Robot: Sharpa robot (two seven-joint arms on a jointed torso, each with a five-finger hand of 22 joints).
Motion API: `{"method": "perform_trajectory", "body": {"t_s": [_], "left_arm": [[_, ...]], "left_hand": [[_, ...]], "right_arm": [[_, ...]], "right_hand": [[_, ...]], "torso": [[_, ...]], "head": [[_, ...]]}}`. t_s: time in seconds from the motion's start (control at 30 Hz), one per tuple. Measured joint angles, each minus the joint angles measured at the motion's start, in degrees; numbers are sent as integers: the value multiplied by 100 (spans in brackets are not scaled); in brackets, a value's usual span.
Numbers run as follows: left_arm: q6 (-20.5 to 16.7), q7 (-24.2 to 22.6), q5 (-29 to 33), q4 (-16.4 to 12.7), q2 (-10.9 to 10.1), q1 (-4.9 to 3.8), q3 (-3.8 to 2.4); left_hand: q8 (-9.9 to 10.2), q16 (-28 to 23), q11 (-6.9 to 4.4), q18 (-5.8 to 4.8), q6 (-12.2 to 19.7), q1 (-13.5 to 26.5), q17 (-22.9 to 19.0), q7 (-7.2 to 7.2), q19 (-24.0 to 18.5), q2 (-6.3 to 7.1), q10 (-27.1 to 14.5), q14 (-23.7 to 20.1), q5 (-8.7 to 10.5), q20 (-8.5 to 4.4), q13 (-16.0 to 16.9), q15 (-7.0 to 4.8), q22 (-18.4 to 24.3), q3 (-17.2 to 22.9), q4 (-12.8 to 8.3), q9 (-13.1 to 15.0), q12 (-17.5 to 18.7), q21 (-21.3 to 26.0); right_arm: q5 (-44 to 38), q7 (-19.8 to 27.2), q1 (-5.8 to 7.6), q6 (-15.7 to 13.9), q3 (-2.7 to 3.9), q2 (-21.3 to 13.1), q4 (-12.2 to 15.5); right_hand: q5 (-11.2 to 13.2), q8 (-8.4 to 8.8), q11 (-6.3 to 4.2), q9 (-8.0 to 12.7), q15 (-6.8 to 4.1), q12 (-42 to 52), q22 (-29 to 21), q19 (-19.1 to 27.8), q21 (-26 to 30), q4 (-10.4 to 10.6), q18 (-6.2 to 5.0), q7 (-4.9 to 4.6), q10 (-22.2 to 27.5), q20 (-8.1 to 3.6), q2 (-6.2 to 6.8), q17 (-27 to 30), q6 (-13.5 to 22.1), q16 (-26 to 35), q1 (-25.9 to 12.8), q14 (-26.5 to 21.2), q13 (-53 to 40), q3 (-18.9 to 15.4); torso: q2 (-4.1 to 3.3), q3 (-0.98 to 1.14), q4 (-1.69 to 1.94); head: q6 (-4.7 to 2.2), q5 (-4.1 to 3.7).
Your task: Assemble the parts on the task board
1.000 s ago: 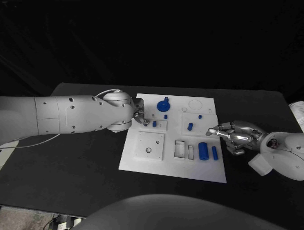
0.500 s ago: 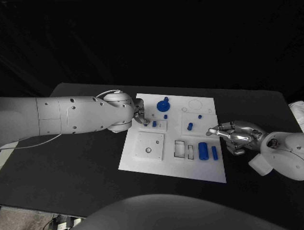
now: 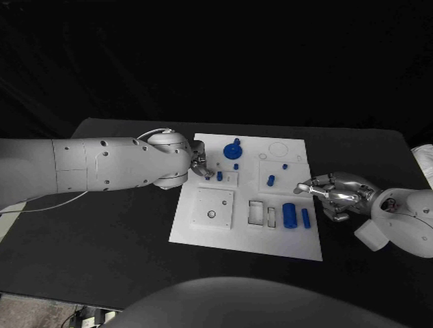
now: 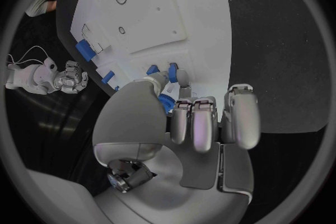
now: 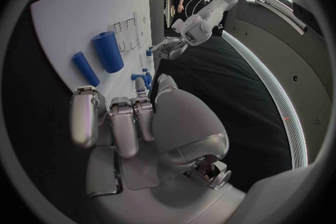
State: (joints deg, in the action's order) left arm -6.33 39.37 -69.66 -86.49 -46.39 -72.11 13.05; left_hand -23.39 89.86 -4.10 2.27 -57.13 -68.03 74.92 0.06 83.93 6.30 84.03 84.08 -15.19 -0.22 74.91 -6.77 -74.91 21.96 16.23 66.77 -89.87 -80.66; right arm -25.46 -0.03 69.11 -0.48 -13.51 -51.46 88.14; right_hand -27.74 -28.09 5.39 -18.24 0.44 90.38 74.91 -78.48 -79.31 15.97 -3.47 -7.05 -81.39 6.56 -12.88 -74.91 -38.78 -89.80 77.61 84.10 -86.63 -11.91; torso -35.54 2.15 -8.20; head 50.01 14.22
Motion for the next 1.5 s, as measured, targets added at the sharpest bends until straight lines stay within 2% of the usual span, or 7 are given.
{"method": "perform_trajectory", "body": {"t_s": [0.33, 0.73, 0.93, 1.17, 1.5], "left_arm": [[8, 5, 0, -2, 6, 26, 6], [16, 6, 12, -6, -4, 31, 8], [17, 6, 25, -6, -11, 33, 9], [29, 3, 66, -9, -16, 33, 6], [98, -14, 112, -71, -69, 22, -4]], "left_hand": [[91, 0, 40, -1, -22, 281, 2, 26, 0, -39, 1, 0, 418, 0, 0, 0, 0, -383, 21, -36, 0, 24], [102, 0, 40, 0, -40, 323, 1, 44, 0, -57, 1, 0, 424, 0, 0, 0, 0, -483, 26, -50, 0, 45], [187, 0, 41, -1, -1, 461, 1, 83, 0, -88, 1, -22, 551, 0, 0, 22, 0, -682, 32, -67, 0, 45], [284, 0, 102, -1, 107, 638, 0, 147, 8, -116, -19, -1, 723, 33, 0, 43, 1, -946, 37, -92, 0, 67], [382, 0, 122, -1, 331, 692, 0, 207, 0, -110, 1, -1, 756, 42, 0, 84, 1, -1218, 34, -102, 0, 120]], "right_arm": [[0, 2, -3, 0, 2, 1, -3], [0, 4, -8, 0, 0, 0, -4], [0, 6, -9, 1, 0, -1, -6], [0, 8, -11, 1, 2, 1, -10], [0, 10, -12, 1, 1, -11, -10]], "right_hand": [[0, 0, -2, 0, -4, -18, 0, 0, 0, 0, 0, 0, 3, 0, 0, 0, 0, 0, 0, -5, 0, 0], [0, 0, 7, 0, -2, -16, 4, 0, 0, 0, 0, 0, 13, 0, 0, 1, 0, 0, 0, -6, 0, 0], [0, 0, 6, 0, -1, -14, 4, 0, 0, 16, 0, 0, 13, 0, 0, 1, 0, 0, 0, -5, 0, 16], [-22, 0, 6, 0, 0, -7, 3, 0, 0, 16, 0, 0, 13, 0, 0, 1, 0, 0, 0, -5, 0, 16], [-36, 0, 6, 5, 8, -18, 2, 0, 12, -1, 0, 0, 13, 0, -9, -3, 0, 0, 9, 3, 0, 33]], "torso": [[1, 0, 1], [1, 1, 3], [2, 2, 4], [3, 2, 1], [3, 2, 1]], "head": [[0, -10], [0, -16], [0, -13], [0, -8], [0, -19]]}}
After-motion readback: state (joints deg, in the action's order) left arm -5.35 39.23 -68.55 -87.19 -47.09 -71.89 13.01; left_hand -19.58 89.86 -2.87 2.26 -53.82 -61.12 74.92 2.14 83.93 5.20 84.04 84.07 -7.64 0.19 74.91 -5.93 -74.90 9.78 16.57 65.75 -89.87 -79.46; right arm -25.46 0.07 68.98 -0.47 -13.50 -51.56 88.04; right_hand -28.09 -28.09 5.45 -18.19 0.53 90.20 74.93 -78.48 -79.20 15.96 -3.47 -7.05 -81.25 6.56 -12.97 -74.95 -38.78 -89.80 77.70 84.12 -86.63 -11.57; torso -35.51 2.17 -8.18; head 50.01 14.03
